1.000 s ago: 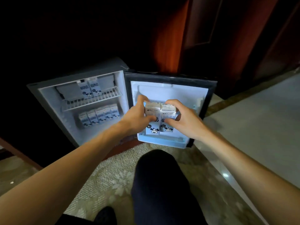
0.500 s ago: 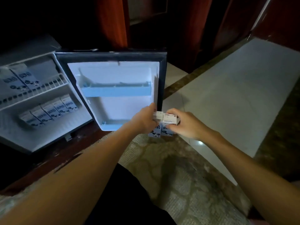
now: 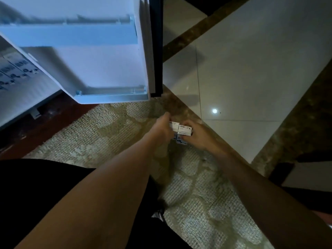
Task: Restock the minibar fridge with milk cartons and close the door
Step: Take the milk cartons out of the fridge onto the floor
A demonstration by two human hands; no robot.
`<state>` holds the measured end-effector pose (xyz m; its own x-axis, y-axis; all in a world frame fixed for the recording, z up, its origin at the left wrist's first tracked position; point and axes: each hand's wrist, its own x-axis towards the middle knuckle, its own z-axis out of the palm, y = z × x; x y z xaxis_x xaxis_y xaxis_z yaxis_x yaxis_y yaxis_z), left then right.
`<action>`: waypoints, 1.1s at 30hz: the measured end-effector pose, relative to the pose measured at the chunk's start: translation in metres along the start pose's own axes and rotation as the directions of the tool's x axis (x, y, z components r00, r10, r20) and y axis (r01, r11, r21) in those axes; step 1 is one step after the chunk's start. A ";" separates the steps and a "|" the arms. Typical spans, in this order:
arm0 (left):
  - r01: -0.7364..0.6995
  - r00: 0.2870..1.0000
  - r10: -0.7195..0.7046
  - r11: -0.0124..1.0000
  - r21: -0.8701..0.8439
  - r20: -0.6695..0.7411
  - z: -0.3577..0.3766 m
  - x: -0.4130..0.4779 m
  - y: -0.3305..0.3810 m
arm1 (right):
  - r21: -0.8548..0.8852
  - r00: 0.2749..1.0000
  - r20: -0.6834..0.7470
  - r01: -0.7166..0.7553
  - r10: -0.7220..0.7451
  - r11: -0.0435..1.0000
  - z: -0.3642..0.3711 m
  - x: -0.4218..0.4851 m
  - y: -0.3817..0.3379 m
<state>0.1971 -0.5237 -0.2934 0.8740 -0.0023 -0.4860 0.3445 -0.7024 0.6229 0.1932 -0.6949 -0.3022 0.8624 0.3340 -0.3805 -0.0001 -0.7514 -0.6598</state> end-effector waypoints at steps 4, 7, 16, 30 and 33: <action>0.097 0.995 -0.097 0.995 -0.026 0.011 0.040 0.011 -0.019 | -0.008 0.999 -0.011 -0.052 0.052 0.999 0.029 0.010 0.034; 0.151 0.988 -0.150 0.988 -0.028 0.035 0.060 0.022 -0.037 | -0.023 0.996 -0.024 -0.085 0.085 0.996 0.040 0.013 0.052; 0.145 0.977 -0.156 0.986 0.086 0.143 0.076 0.022 -0.055 | 0.002 0.991 0.018 -0.130 0.130 0.992 0.055 0.018 0.069; -0.032 0.996 -0.011 0.894 0.447 0.093 0.035 -0.024 -0.023 | -0.169 0.992 0.064 -0.097 0.109 0.981 0.024 -0.013 0.022; -0.096 0.993 0.050 0.858 0.505 0.103 0.009 -0.034 -0.013 | -0.172 0.997 0.051 -0.048 0.057 0.984 0.005 -0.015 -0.007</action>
<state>0.1596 -0.5212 -0.2900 0.8501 -0.1109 -0.5148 0.0390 -0.9616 0.2715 0.1778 -0.6913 -0.2951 0.8338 0.3193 -0.4504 0.0460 -0.8532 -0.5196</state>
